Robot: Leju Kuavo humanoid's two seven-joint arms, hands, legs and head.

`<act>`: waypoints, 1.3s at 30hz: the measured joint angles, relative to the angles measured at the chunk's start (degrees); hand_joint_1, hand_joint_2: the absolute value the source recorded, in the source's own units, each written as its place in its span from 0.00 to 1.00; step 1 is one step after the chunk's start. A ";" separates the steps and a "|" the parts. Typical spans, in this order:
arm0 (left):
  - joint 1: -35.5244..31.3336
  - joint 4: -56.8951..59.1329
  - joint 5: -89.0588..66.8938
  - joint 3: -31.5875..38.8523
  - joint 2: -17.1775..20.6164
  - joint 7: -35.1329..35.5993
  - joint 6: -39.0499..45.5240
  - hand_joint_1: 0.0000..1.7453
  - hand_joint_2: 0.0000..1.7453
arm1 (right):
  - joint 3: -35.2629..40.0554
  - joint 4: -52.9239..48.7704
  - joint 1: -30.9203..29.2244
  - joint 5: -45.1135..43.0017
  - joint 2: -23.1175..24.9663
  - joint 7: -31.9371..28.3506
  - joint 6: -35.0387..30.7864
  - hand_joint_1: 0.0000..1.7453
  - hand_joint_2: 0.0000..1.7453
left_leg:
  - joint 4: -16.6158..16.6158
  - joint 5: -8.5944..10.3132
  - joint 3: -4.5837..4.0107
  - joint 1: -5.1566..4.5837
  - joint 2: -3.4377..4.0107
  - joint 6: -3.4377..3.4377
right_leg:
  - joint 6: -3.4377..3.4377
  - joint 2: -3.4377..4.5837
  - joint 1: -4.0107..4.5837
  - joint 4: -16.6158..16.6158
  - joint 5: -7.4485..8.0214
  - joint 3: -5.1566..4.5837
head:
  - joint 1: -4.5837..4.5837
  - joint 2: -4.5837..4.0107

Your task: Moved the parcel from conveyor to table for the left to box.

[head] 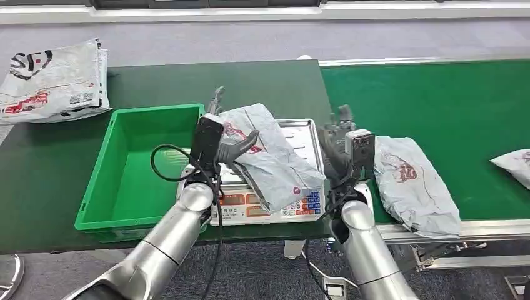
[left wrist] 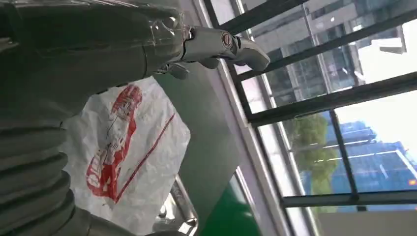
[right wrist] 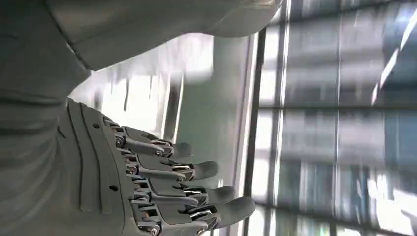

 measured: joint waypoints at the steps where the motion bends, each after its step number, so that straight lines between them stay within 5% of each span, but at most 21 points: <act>1: -0.23 0.80 -0.60 -0.15 -0.09 0.42 -0.31 0.00 1.00 | -0.79 -0.17 0.31 1.79 -0.04 0.41 -1.70 0.00 1.00 | 0.00 0.00 0.00 0.00 0.01 0.00 | 0.00 0.03 0.00 0.00 0.00 0.00 | 0.02 0.00; 12: -2.10 11.99 -10.72 -3.63 -1.35 4.91 -2.04 0.00 1.00 | -5.88 3.76 1.80 4.10 -0.94 0.09 -4.91 0.00 1.00 | -0.01 -0.02 0.00 0.00 0.11 0.01 | 0.00 0.11 0.01 0.01 0.00 -0.06 | 0.00 0.00; 19: -4.16 20.20 -35.58 -16.91 -1.18 20.35 -14.53 0.00 1.00 | -6.47 3.30 1.80 3.99 -0.94 0.81 -1.91 0.00 1.00 | -0.01 -0.02 -0.01 0.00 0.10 0.02 | 0.00 0.11 0.00 0.01 0.00 -0.03 | 0.00 0.00; 29: -6.66 23.96 -38.30 -26.65 -0.98 21.71 -16.05 0.00 1.00 | -6.47 3.17 1.81 3.51 -0.94 0.83 -1.41 0.00 1.00 | -0.02 0.01 0.16 0.00 0.06 0.04 | 0.02 0.03 0.00 0.00 0.03 0.18 | 0.00 -0.02; 30: -6.74 24.09 -38.58 -27.00 -0.98 21.69 -16.20 0.85 1.00 | -6.47 3.17 1.81 3.51 -0.94 0.83 -1.41 0.00 1.00 | -0.02 0.03 0.17 0.00 0.06 0.05 | 0.00 0.03 0.00 0.00 0.07 0.19 | 0.00 0.00; 31: -6.91 24.25 -39.28 -27.50 -0.98 21.71 -16.83 1.00 1.00 | -6.47 3.17 1.81 3.51 -0.94 0.83 -1.36 0.00 1.00 | -0.02 0.05 0.17 0.00 0.06 0.07 | 0.03 0.03 0.00 0.00 0.09 0.20 | 0.00 0.00; 39: -7.70 24.51 -40.85 -28.70 -0.55 20.46 -17.55 1.00 1.00 | -6.47 3.41 1.57 3.40 -0.92 0.50 -0.36 0.00 1.00 | -0.03 0.17 0.22 0.00 0.04 0.21 | 0.08 -0.08 0.00 0.00 0.13 0.35 | 0.00 0.00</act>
